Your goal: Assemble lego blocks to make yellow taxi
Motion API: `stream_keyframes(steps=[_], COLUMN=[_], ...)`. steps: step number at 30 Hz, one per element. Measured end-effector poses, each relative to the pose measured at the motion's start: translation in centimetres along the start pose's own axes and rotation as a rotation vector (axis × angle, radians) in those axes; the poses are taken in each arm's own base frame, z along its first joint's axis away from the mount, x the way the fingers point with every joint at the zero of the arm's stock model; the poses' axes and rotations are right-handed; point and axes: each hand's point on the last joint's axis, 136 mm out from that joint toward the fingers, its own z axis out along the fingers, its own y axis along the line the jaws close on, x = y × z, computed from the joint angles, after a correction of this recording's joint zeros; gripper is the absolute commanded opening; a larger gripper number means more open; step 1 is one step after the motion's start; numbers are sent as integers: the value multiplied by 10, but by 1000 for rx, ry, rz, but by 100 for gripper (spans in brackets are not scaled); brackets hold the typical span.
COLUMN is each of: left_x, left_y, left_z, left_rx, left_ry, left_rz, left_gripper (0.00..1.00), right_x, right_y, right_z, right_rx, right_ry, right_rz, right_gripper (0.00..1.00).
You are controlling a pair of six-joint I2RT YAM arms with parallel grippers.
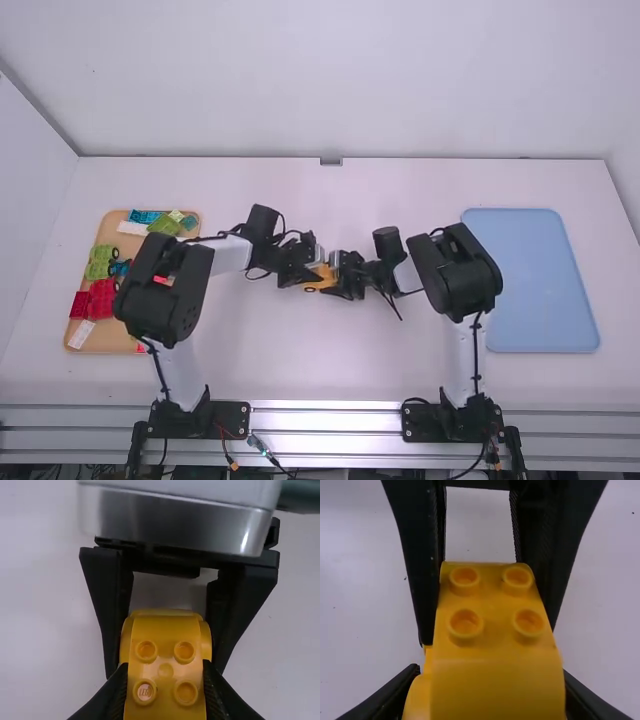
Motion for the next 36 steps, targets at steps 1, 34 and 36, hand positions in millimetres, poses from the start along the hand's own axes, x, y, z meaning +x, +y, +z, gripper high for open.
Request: stream_keyframes(steps=[1,34,36], left_x=[0,4,4], left_y=[0,5,6], left_z=[0,-4,-4], left_rx=[-3,-16,-10], left_ry=[-9,-127,-114], left_rz=[3,6,-26], left_gripper=[2,2,2], right_x=[0,3,3], right_y=[0,-6,-6], right_z=[0,-7,-7], right_rx=[1,20,20], right_ry=[0,-1,-1], right_rz=[0,10,10], right_gripper=[54,55,55])
